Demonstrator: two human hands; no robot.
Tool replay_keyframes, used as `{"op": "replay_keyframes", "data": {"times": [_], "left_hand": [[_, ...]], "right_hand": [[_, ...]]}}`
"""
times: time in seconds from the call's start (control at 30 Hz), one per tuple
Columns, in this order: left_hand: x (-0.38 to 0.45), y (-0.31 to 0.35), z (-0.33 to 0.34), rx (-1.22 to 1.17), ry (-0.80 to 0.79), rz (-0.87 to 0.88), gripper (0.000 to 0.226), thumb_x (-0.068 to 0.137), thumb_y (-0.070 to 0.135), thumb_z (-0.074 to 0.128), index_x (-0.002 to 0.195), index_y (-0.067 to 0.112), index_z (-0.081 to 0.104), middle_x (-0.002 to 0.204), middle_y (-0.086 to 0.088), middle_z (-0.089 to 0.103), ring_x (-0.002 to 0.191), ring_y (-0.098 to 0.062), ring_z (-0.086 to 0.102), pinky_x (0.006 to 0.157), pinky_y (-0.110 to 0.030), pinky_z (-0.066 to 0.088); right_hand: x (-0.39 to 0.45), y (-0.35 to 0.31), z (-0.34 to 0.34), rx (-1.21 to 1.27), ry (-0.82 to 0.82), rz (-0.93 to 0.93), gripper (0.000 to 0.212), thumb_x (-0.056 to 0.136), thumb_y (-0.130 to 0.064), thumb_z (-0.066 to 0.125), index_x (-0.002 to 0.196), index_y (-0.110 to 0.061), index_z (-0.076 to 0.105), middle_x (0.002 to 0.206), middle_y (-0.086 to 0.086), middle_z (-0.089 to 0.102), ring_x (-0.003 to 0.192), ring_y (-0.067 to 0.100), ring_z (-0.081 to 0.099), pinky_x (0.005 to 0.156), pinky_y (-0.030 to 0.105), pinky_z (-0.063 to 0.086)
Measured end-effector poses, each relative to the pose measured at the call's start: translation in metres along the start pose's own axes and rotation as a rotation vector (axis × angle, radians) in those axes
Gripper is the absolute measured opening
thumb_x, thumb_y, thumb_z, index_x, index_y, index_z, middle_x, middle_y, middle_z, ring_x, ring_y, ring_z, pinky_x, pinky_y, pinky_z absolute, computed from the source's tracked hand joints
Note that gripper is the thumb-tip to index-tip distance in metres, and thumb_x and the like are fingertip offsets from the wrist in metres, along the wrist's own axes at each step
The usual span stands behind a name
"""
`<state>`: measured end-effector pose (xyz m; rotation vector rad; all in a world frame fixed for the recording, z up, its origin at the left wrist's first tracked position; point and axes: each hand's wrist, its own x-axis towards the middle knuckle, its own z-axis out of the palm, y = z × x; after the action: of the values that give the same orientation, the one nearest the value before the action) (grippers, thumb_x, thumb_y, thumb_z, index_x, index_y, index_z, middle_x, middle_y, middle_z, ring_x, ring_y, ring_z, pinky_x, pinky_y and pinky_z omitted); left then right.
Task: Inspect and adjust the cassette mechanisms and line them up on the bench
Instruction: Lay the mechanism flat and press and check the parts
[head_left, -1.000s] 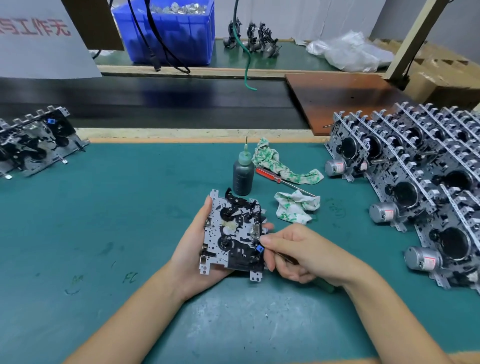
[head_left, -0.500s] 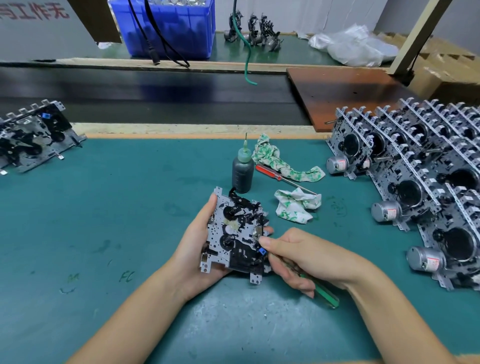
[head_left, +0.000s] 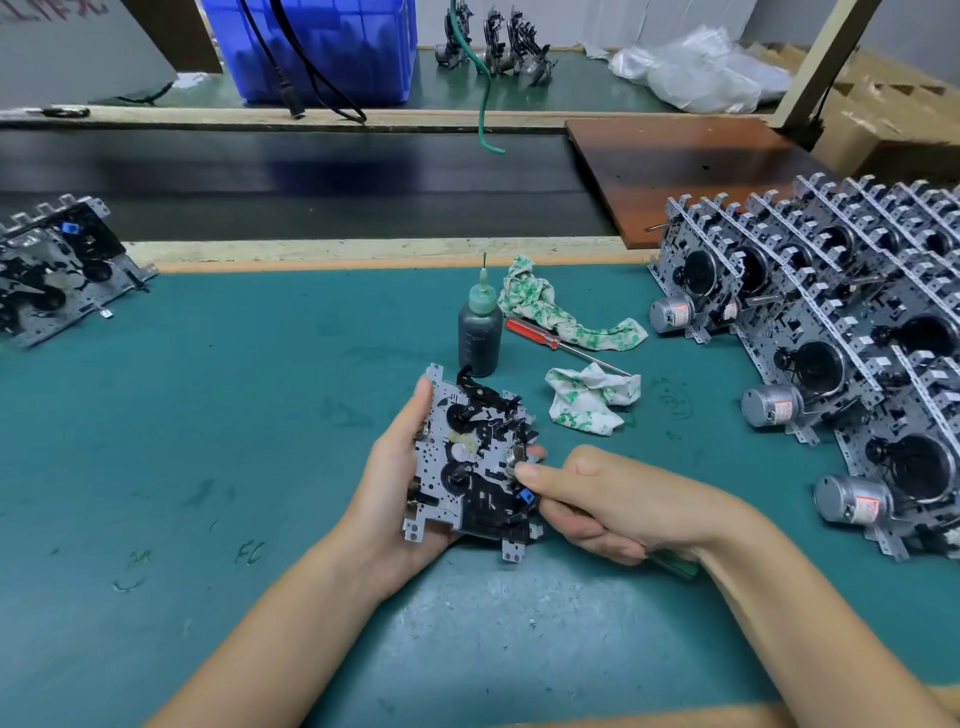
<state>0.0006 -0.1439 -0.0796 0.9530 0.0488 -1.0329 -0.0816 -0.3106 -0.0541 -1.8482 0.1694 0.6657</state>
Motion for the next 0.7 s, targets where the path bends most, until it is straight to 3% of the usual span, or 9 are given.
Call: {"op": "replay_keyframes", "data": {"times": [0.27,0.43,0.53,0.6,0.7], "left_hand": [[-0.001,-0.002,0.000,0.005,0.004,0.011,0.070,0.090,0.063,0.033,0.106,0.007,0.072,0.114,-0.023,0.066,0.102,-0.032,0.067,0.086,-0.040,0.054],[-0.002,0.000,-0.002,-0.082,-0.021,-0.009,0.069,0.090,0.063,0.033,0.102,0.009,0.075,0.116,-0.018,0.067,0.103,-0.031,0.067,0.091,-0.044,0.048],[-0.008,0.004,-0.003,-0.186,-0.120,-0.065,0.079,0.088,0.066,0.032,0.114,0.000,0.067,0.127,-0.025,0.058,0.111,-0.038,0.061,0.094,-0.047,0.050],[-0.012,0.005,-0.002,-0.255,-0.185,-0.091,0.089,0.084,0.070,0.035,0.124,-0.006,0.056,0.135,-0.030,0.049,0.122,-0.041,0.052,0.105,-0.046,0.041],[-0.015,0.004,0.000,-0.342,-0.275,-0.124,0.100,0.081,0.078,0.034,0.131,-0.007,0.048,0.141,-0.031,0.041,0.131,-0.041,0.042,0.115,-0.045,0.025]], "right_hand": [[0.000,0.002,0.003,0.051,0.030,-0.014,0.062,0.099,-0.046,0.035,0.043,-0.019,0.032,0.030,-0.003,0.027,0.029,0.012,0.017,0.039,0.020,0.018],[-0.003,0.006,0.003,0.457,0.161,-0.064,0.056,0.097,-0.042,0.039,0.046,-0.019,0.036,0.031,-0.005,0.024,0.025,0.006,0.013,0.033,0.008,0.015],[-0.005,0.009,-0.002,0.570,0.201,-0.078,0.046,0.097,-0.038,0.040,0.059,-0.013,0.046,0.034,-0.003,0.027,0.025,0.004,0.012,0.032,0.006,0.016],[-0.004,0.011,-0.003,0.574,0.223,-0.080,0.035,0.099,-0.032,0.039,0.073,-0.010,0.049,0.041,0.002,0.033,0.025,0.003,0.012,0.033,0.005,0.016],[-0.005,0.013,-0.004,0.543,0.217,-0.083,0.031,0.100,-0.028,0.038,0.077,-0.011,0.049,0.045,0.002,0.035,0.025,0.002,0.013,0.033,0.004,0.016]]}}
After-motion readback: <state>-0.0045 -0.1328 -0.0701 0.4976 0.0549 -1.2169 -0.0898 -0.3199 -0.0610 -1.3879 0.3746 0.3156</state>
